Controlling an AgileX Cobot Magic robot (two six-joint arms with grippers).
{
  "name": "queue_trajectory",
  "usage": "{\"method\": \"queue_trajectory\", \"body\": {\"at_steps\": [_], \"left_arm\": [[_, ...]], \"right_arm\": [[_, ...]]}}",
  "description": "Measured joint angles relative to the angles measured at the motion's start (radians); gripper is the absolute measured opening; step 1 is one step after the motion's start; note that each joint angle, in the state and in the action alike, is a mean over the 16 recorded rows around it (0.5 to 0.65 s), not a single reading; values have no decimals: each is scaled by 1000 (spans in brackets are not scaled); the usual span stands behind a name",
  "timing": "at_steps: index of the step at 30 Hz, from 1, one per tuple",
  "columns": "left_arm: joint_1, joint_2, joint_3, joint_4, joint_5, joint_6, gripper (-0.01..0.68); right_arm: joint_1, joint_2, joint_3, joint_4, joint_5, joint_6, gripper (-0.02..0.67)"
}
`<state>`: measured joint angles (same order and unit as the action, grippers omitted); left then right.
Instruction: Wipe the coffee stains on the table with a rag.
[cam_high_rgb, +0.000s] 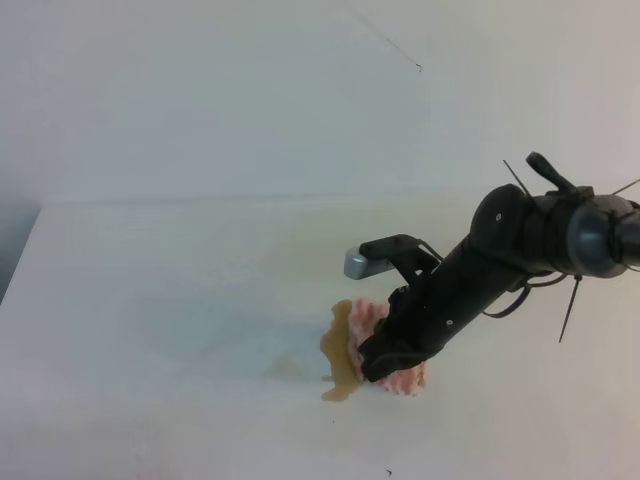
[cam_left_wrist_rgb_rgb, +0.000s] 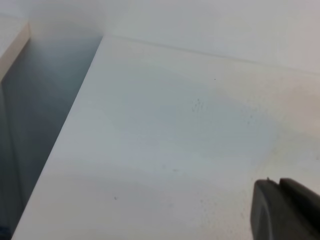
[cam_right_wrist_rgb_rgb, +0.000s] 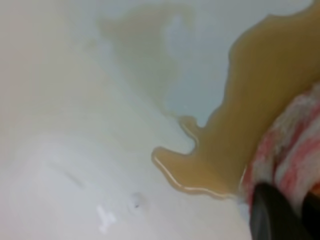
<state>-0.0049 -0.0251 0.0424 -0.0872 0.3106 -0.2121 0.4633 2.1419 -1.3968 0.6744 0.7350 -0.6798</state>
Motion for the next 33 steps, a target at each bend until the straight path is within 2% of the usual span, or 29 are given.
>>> {"method": "queue_trajectory", "body": {"at_steps": [33], "left_arm": [[0,-2,3,0,-1,0,1]], "right_arm": [[20,39,-113,177,60,-37,0]]}}
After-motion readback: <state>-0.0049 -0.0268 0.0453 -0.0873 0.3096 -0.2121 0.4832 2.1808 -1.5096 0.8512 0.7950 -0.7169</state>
